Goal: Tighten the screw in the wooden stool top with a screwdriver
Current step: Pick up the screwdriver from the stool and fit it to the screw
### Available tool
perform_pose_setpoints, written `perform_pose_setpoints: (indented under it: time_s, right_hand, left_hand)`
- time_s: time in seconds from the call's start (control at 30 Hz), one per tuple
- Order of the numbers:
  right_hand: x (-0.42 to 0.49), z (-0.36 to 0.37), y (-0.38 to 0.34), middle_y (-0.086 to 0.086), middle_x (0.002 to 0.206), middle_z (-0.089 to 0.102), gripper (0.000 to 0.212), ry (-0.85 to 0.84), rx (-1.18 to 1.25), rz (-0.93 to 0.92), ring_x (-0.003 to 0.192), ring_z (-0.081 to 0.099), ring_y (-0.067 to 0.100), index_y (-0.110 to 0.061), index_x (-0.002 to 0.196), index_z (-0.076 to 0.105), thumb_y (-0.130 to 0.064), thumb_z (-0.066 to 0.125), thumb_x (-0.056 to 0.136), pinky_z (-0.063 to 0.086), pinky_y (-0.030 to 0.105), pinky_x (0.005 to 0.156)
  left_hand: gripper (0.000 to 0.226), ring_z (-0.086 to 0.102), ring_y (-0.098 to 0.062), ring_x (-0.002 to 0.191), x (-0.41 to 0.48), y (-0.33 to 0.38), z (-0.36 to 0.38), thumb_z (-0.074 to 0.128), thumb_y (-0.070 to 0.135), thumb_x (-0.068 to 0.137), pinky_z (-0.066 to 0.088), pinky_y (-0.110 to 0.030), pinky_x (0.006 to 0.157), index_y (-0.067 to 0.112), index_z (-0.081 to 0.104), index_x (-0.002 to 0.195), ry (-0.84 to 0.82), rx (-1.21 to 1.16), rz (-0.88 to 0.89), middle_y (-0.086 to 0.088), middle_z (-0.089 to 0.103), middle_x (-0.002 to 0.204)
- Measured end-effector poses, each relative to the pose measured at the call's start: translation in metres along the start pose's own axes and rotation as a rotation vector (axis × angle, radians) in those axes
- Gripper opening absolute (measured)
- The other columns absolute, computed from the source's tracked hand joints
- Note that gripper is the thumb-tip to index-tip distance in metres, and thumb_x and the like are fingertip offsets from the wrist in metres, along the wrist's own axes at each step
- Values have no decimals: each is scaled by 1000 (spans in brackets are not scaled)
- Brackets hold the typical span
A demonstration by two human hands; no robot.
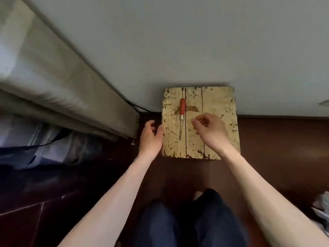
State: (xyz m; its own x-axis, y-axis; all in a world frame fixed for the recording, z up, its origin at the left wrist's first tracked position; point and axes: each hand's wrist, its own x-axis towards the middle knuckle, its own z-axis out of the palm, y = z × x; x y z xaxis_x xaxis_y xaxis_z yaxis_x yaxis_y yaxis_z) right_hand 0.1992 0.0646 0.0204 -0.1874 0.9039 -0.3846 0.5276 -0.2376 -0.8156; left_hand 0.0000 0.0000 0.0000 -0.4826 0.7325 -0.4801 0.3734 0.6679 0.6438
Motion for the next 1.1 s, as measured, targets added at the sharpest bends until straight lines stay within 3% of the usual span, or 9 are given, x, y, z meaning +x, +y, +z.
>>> perform_pose_setpoints:
  time_s: [0.07,0.13,0.37,0.47,0.57,0.67,0.9,1.0,1.1]
  right_hand:
    - [25,14,10,-17,83,70,11,82,-83,-116,75,68,-6,-30,96,70,-38,70,104,45,7,61]
    - [52,29,22,-17,78,67,21,156,-143,-227,70,64,-5,-30,89,69,-45,70,103,42,10,57]
    - [97,58,35,-10,52,58,57,266,-251,-279,47,54,9,-20,65,62,-68,70,93,38,29,51]
    - [103,59,31,-11,40,43,63,248,-300,-241,34,38,5,-24,55,52,-74,73,87,38,28,49]
    - [103,63,22,-10,56,55,54,225,-406,-184,52,56,11,-23,65,58,-70,77,83,40,27,54]
    - [100,67,15,-7,69,62,40,193,-446,-161,66,64,16,-20,75,63,-56,78,86,43,29,59]
    - [63,55,-3,-6,53,53,48,134,-307,-221,47,46,12,-21,60,58,-47,79,94,40,26,55]
    - [28,38,-2,8,68,76,46,143,-159,-246,55,62,17,-9,73,76,-50,79,93,52,32,60]
    - [-6,16,4,3,74,79,41,197,-81,-268,58,69,12,-14,82,78,-54,77,93,56,36,63]
  left_hand:
    - [62,54,-18,127,32,-9,17,45,56,103,44,-36,100,23,34,155,0,-85,35,-2,54,143]
    - [68,50,-22,134,65,-12,29,41,61,102,42,-41,107,23,29,157,20,-95,95,-4,51,149]
    - [61,56,-19,122,99,-30,67,27,64,104,39,-34,85,23,42,147,72,-101,262,1,58,137]
    - [69,51,-24,133,99,-33,70,29,69,101,43,-39,93,24,38,152,75,-108,300,0,54,146]
    - [69,46,-24,140,97,-34,69,29,70,101,41,-45,109,29,31,157,73,-106,342,2,47,154]
    - [57,49,-17,136,95,-34,68,28,63,104,42,-38,104,37,35,154,72,-134,423,10,50,149]
    - [48,45,-16,139,93,-30,61,28,53,108,38,-36,107,39,37,154,38,-133,488,13,49,150]
    - [56,36,-20,147,92,-29,60,28,54,108,30,-40,116,33,28,159,13,-123,446,8,38,160]
    - [52,39,-23,144,91,-31,56,28,53,108,32,-38,111,36,32,157,10,-110,448,5,44,156]
